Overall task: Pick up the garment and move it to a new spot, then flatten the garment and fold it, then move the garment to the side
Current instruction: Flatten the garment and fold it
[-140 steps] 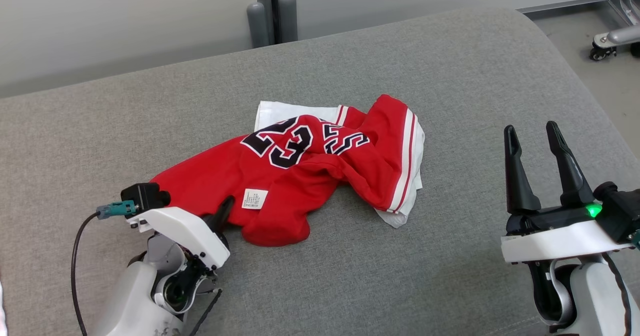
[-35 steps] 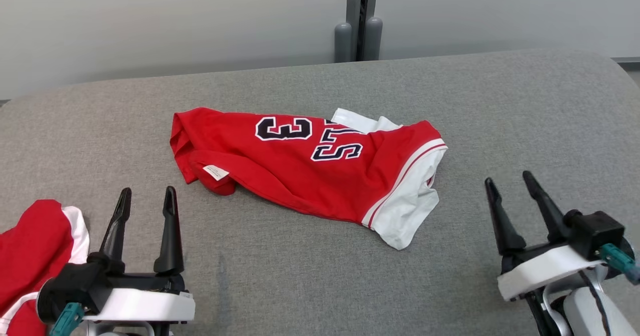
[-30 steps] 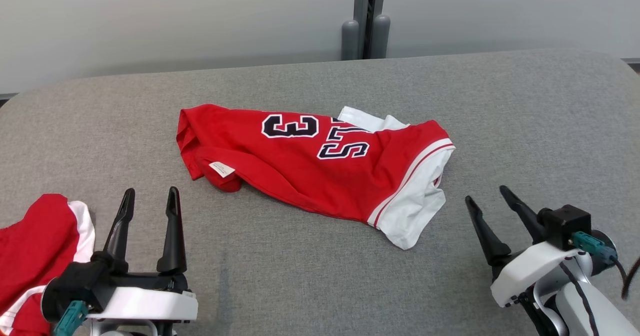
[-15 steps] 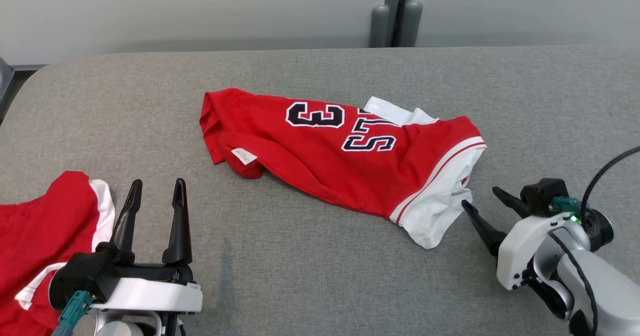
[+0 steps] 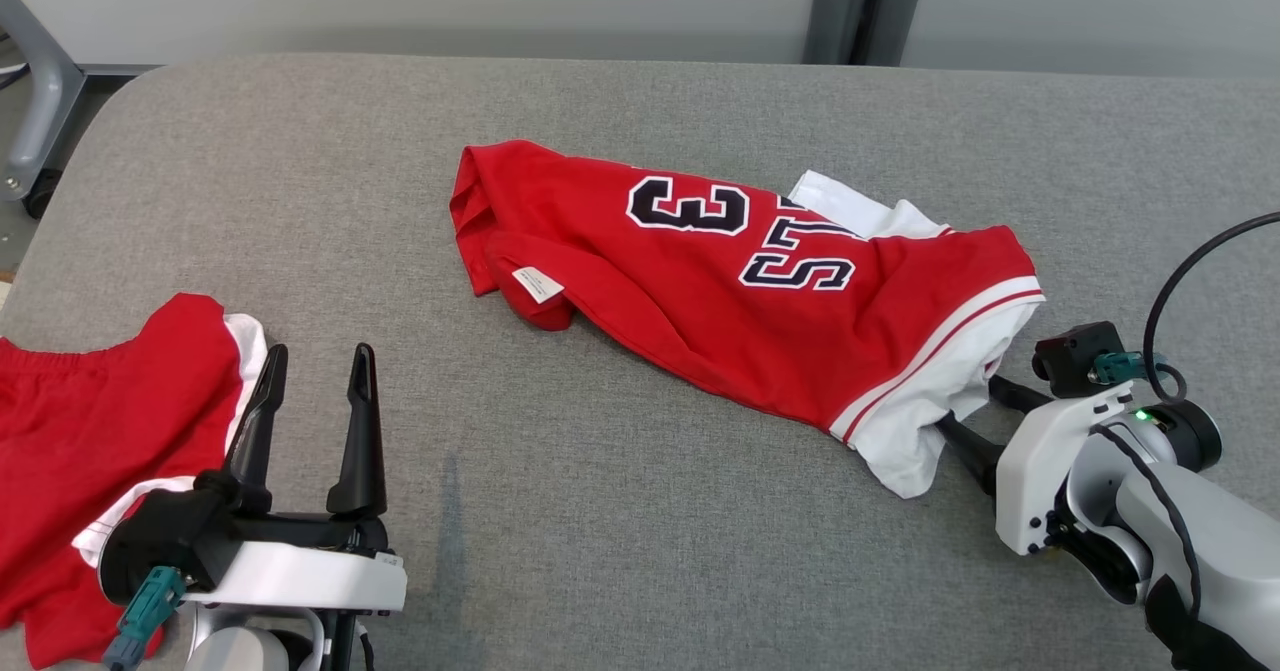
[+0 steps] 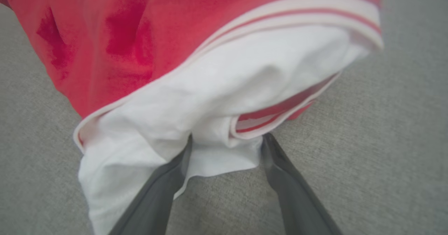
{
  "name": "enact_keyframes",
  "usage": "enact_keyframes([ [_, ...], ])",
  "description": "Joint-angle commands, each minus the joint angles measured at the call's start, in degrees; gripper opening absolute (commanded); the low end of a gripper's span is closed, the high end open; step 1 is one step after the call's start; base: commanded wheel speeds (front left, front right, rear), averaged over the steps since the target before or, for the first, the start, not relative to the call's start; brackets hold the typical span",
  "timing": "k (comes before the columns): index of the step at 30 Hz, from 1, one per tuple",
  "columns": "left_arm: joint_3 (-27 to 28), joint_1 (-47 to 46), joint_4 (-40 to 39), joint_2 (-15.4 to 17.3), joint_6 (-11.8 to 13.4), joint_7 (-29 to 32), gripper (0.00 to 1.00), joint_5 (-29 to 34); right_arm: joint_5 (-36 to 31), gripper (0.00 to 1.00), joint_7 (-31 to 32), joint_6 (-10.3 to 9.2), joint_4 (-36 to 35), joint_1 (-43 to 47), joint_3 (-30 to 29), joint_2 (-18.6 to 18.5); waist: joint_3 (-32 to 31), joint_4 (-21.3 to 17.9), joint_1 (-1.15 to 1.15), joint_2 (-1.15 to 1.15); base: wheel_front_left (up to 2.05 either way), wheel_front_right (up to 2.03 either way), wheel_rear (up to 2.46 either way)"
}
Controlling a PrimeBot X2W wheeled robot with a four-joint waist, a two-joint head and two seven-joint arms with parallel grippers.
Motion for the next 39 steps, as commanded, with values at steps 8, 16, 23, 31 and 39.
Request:
enact_keyframes([
  [8, 0.67, -0.58, 0.53, 0.06, -0.27, -0.08, 1.00, 0.45, 6.82, 0.00, 1.48, 0.02, 0.47, -0.45, 5.69, -1.43, -1.09, -0.13, 0.00, 0.00, 0.00, 0.00, 0.00],
  [16, 1.07, 0.98, 0.31, 0.00, -0.08, -0.08, 1.00, 0.03, 17.11, 0.00, 3.63, 0.02, -7.93, 0.91, 7.28, -6.53, -2.65, -3.38, 0.00, 0.00, 0.00, 0.00, 0.00],
  [23, 1.12, 1.20, 0.49, -0.03, -0.32, -0.08, 1.00, 0.03, 26.84, 0.00, 4.36, 0.02, -20.31, 4.00, 4.59, -15.90, -2.88, -7.85, 0.00, 0.00, 0.00, 0.00, 0.00],
  [31, 0.89, 0.53, 1.23, -0.02, -0.27, -0.08, 1.00, -0.16, 29.95, 0.00, 4.02, 0.02, -23.74, 8.08, 2.56, -22.33, -2.32, -10.80, 0.00, 0.00, 0.00, 0.00, 0.00],
  [39, 0.43, 0.18, 1.93, -0.02, -0.41, -0.08, 1.00, -0.25, 31.75, 0.00, 4.61, 0.02, -19.21, 12.58, 1.65, -22.59, -2.18, -10.92, 0.00, 0.00, 0.00, 0.00, 0.00],
])
